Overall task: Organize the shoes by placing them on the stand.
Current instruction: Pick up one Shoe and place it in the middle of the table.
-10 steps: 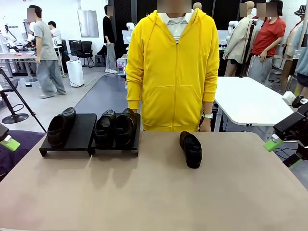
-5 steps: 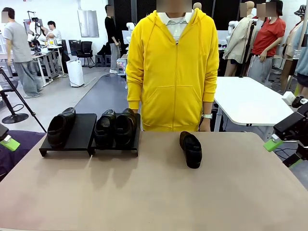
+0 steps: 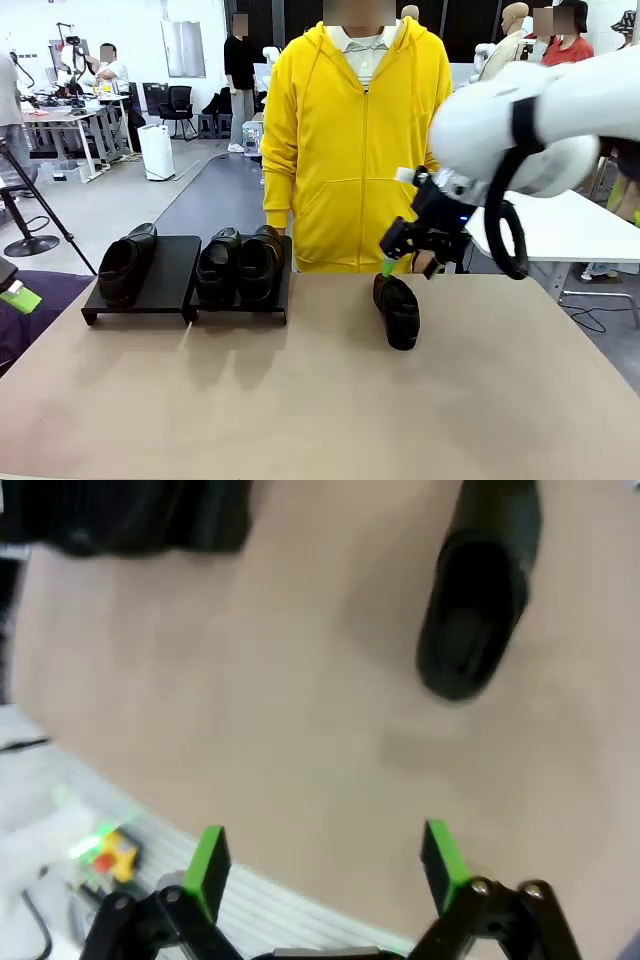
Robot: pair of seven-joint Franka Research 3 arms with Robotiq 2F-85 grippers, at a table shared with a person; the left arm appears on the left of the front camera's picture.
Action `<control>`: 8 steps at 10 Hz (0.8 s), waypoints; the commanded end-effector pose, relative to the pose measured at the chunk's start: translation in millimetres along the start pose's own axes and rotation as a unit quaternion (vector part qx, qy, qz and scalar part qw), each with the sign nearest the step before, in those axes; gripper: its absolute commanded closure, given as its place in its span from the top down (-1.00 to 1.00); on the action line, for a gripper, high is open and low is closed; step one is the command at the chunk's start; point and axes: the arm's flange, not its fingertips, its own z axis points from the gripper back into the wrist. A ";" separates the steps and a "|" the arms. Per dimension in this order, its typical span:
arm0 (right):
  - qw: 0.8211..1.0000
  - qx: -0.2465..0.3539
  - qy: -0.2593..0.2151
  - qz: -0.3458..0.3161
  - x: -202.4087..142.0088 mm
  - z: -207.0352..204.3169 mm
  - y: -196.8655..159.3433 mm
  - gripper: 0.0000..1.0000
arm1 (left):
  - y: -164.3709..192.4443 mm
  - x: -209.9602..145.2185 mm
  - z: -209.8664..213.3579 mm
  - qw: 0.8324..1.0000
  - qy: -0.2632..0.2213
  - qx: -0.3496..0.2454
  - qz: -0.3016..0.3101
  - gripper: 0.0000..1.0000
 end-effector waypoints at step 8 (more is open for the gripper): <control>0.992 -0.097 0.035 -0.072 94.2 -52.9 13.3 1.00 | 0.7 0.8 3.3 1.000 0.001 -0.004 0.003 0.94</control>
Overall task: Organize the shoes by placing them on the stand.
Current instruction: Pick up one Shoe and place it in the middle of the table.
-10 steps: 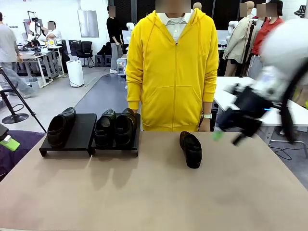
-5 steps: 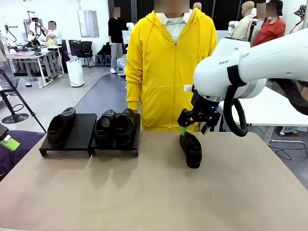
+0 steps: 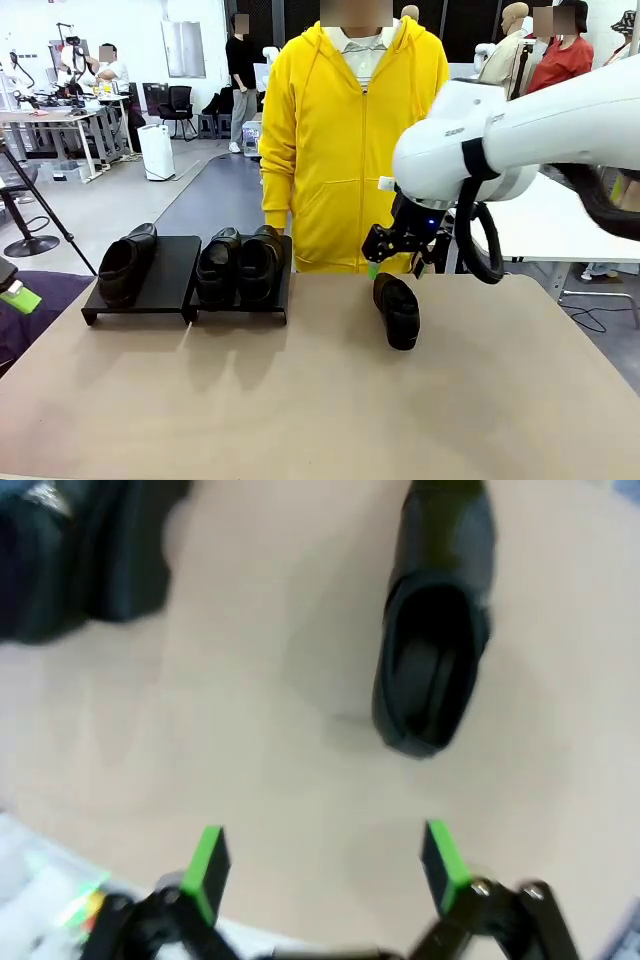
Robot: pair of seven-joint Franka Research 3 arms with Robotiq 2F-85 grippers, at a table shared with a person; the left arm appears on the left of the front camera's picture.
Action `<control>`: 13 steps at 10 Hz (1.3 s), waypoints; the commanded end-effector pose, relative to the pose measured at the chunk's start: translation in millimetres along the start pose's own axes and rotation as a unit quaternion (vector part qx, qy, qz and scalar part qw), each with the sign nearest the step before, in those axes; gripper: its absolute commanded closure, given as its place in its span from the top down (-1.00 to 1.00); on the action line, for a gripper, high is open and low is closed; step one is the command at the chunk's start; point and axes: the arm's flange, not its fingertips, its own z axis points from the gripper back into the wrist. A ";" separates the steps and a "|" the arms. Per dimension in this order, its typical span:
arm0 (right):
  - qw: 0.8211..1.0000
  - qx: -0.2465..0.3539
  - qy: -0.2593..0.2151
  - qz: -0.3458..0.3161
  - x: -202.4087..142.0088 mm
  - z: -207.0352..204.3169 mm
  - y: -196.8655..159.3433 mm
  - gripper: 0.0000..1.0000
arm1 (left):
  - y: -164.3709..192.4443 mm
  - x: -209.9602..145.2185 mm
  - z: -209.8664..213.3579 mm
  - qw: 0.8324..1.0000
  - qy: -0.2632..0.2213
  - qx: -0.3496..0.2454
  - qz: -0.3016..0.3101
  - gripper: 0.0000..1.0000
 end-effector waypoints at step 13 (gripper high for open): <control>0.979 -0.075 0.106 -0.154 121.4 -140.1 -18.5 -0.20 | 0.8 0.8 3.1 1.000 0.001 -0.004 0.003 0.94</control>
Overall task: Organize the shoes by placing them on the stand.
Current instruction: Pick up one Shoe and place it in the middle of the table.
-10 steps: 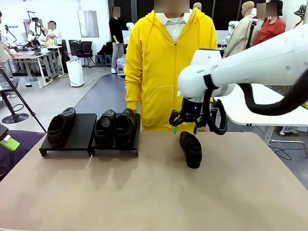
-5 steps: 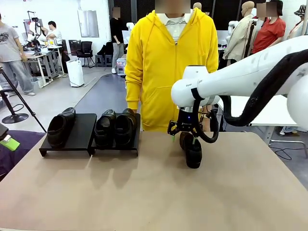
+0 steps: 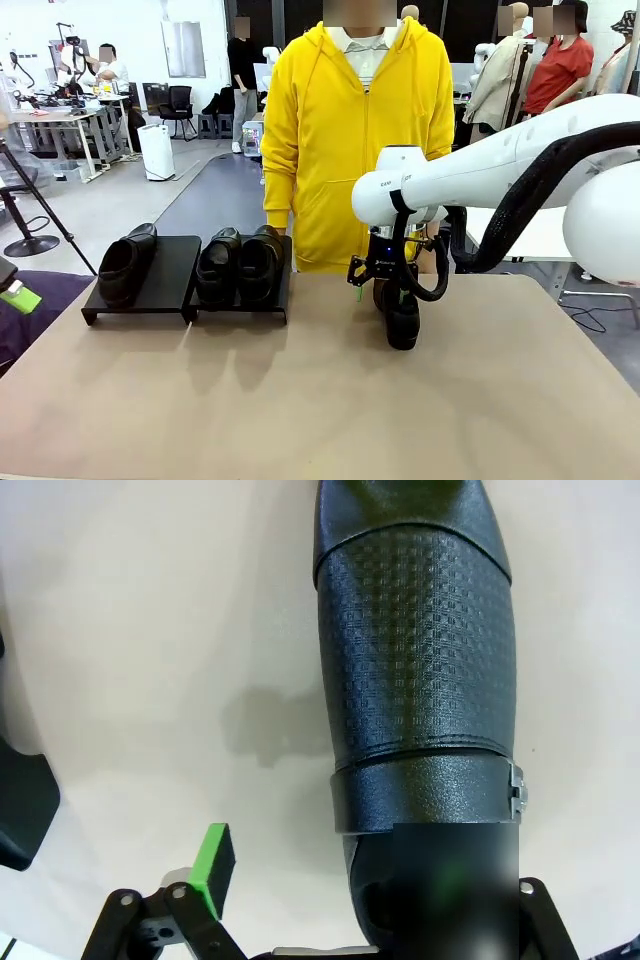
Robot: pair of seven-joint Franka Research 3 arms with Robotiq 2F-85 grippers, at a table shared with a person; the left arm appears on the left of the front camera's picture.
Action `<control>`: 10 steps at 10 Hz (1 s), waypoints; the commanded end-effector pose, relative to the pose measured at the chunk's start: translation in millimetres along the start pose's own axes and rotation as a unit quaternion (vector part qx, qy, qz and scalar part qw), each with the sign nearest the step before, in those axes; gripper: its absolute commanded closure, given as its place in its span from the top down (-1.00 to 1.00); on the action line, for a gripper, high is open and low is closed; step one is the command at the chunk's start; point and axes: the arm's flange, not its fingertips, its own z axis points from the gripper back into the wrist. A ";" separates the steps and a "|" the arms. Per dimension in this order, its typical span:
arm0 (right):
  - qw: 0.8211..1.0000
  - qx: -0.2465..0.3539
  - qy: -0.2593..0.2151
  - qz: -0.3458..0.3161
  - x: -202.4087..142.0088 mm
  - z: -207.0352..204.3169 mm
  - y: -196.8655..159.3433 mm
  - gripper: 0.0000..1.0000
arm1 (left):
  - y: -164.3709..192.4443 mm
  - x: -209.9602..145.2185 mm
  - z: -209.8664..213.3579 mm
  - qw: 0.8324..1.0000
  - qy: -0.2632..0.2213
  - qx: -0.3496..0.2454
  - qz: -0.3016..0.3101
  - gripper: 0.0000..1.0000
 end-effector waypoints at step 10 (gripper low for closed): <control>0.999 -0.044 -0.003 -0.018 0.4 34.8 -9.0 -1.00 | 0.7 0.7 3.0 1.000 0.001 -0.004 0.003 0.94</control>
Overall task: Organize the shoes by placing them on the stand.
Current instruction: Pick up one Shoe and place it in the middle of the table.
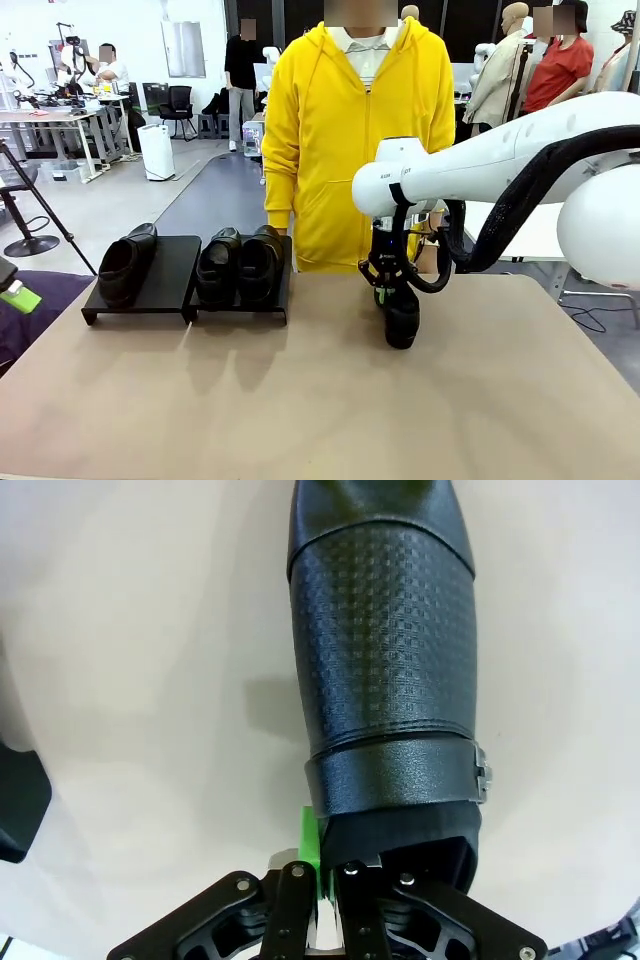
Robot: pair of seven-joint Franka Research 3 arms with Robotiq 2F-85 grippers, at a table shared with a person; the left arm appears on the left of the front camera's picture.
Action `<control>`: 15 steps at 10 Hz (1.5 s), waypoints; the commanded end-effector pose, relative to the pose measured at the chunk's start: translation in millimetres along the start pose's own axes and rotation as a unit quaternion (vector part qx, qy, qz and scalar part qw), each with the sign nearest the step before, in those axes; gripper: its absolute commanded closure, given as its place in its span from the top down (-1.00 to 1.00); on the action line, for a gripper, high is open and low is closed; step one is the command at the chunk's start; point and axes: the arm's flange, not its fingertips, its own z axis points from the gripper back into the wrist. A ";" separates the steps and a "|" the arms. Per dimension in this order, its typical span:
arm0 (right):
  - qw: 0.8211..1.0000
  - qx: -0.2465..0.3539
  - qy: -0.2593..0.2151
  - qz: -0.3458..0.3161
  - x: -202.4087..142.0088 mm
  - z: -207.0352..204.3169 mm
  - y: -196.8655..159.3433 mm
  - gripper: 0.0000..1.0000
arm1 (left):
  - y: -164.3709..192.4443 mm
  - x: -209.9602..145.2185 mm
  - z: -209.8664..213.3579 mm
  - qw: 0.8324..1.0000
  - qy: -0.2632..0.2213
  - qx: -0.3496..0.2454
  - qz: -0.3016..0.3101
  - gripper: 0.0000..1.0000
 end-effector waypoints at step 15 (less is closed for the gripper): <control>0.997 -0.013 0.080 0.013 -249.8 96.5 -54.9 -1.00 | 0.7 0.7 3.0 1.000 0.001 -0.004 0.003 0.94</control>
